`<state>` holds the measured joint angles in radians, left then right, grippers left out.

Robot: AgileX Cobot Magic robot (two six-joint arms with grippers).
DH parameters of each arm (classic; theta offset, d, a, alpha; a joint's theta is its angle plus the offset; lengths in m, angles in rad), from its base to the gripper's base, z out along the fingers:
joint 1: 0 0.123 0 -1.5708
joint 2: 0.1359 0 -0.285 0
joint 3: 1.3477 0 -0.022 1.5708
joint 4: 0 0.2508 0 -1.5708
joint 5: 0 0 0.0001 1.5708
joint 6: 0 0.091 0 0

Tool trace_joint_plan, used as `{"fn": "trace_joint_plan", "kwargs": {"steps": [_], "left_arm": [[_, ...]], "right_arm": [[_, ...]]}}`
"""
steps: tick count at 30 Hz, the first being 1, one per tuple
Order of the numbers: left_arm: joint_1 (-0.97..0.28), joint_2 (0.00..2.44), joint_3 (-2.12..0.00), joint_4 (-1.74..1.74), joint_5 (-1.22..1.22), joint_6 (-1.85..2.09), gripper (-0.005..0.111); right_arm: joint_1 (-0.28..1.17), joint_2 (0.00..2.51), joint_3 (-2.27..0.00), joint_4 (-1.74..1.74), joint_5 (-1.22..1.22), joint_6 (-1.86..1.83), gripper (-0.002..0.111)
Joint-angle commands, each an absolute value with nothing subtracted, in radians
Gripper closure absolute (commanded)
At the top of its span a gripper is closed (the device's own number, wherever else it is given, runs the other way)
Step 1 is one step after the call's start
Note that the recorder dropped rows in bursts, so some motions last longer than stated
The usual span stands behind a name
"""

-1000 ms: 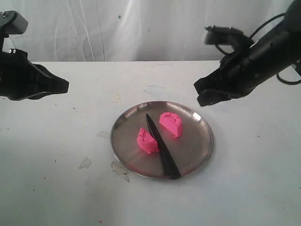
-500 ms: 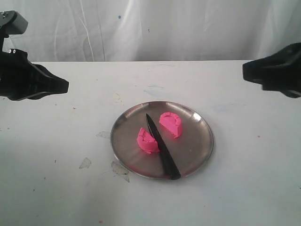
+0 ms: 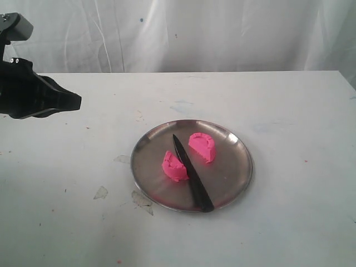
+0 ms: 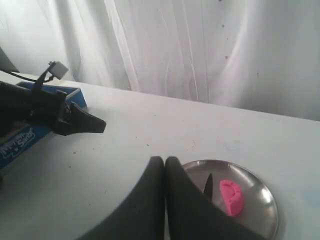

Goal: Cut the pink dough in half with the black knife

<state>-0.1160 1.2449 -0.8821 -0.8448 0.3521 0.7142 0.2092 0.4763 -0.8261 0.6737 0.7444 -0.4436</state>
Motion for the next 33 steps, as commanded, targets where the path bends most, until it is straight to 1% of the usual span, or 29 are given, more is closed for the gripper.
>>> {"fn": "trace_joint_plan", "kwargs": {"steps": [1, 8, 14, 16, 19, 24, 27, 33], "left_arm": [[-0.113, 1.234, -0.877, -0.863, 0.359, 0.712, 0.107], [-0.113, 1.234, -0.877, -0.863, 0.359, 0.712, 0.107], [-0.113, 1.234, -0.877, -0.861, 0.359, 0.712, 0.107], [-0.113, 1.234, -0.877, -0.861, 0.359, 0.712, 0.107], [-0.113, 1.234, -0.877, -0.861, 0.359, 0.712, 0.107], [-0.113, 1.234, -0.877, -0.861, 0.359, 0.712, 0.107], [-0.113, 1.234, -0.877, -0.861, 0.359, 0.712, 0.107], [-0.113, 1.234, -0.877, -0.861, 0.359, 0.712, 0.107]], "right_arm": [[0.208, 0.440, -0.826, 0.680, 0.731, -0.400, 0.108], [0.208, 0.440, -0.822, 0.681, 0.728, -0.375, 0.108], [0.208, 0.438, -0.713, 0.666, 0.589, -0.335, 0.108], [0.208, 0.426, -0.683, 0.609, 0.561, -0.272, 0.108], [0.208, 0.393, -0.671, 0.379, 0.553, -0.067, 0.108], [0.208, 0.383, -0.625, 0.286, 0.510, -0.048, 0.108], [0.208, 0.329, -0.530, 0.085, 0.424, 0.151, 0.108], [0.208, 0.211, -0.316, 0.040, 0.241, 0.107, 0.108]]}}
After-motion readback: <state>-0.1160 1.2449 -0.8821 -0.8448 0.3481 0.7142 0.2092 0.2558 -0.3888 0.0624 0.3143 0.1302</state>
